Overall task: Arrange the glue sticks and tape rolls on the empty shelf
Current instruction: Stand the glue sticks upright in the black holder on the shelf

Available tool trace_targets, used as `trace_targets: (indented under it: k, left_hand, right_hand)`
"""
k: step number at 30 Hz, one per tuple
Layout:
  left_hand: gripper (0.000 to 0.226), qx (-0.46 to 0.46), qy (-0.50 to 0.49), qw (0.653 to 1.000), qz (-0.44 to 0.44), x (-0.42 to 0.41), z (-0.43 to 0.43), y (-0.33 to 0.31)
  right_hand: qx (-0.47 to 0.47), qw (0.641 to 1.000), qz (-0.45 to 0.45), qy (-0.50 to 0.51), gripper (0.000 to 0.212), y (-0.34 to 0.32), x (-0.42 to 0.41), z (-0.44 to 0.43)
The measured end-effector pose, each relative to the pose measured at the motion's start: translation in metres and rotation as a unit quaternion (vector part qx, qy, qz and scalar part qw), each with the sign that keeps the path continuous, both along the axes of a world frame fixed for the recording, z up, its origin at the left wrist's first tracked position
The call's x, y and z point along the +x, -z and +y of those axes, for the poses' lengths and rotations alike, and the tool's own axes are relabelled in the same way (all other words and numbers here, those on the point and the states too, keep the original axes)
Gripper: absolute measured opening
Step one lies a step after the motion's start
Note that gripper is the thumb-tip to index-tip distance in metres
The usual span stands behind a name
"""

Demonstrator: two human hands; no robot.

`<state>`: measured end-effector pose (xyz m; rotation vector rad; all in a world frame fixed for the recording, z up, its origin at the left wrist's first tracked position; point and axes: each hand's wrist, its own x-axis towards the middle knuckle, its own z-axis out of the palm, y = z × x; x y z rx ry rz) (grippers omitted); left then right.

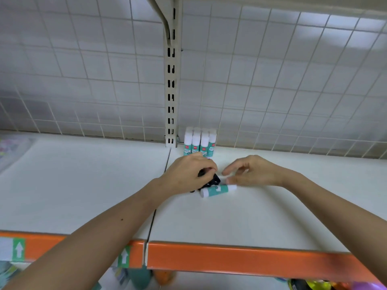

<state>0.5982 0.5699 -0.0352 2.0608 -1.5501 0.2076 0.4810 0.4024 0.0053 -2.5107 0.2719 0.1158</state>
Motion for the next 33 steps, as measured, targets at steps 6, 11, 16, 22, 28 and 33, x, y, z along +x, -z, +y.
trace_targets:
  k: [6,11,16,22,28,33]
  left_hand:
    - [0.020,0.076,0.004,0.997,0.034,-0.013,-0.004,-0.001]
    - [0.014,0.095,0.001,0.995,0.037,-0.018,-0.002,-0.006]
    - [0.017,0.042,-0.037,0.985,0.164,-0.020,-0.010,-0.005]
    - [0.007,-0.087,-0.103,0.944,0.302,-0.024,-0.019,-0.010]
    - [0.020,-0.134,-0.142,0.936,0.293,-0.021,-0.023,-0.010]
    - [0.020,-0.115,-0.171,0.965,0.161,-0.016,-0.019,-0.010]
  right_hand:
    - [-0.017,1.000,-0.012,-0.021,0.016,0.014,-0.009,-0.003]
    - [-0.041,0.994,-0.093,-0.041,0.016,0.014,-0.004,-0.006]
    - [-0.012,0.981,-0.188,-0.035,0.023,-0.010,0.005,-0.008]
    - [0.104,0.958,-0.233,0.129,0.027,-0.015,0.021,-0.001]
    - [0.148,0.943,-0.243,0.171,0.012,-0.016,0.032,0.006]
    - [0.103,0.949,-0.257,0.149,0.006,-0.019,0.041,0.006]
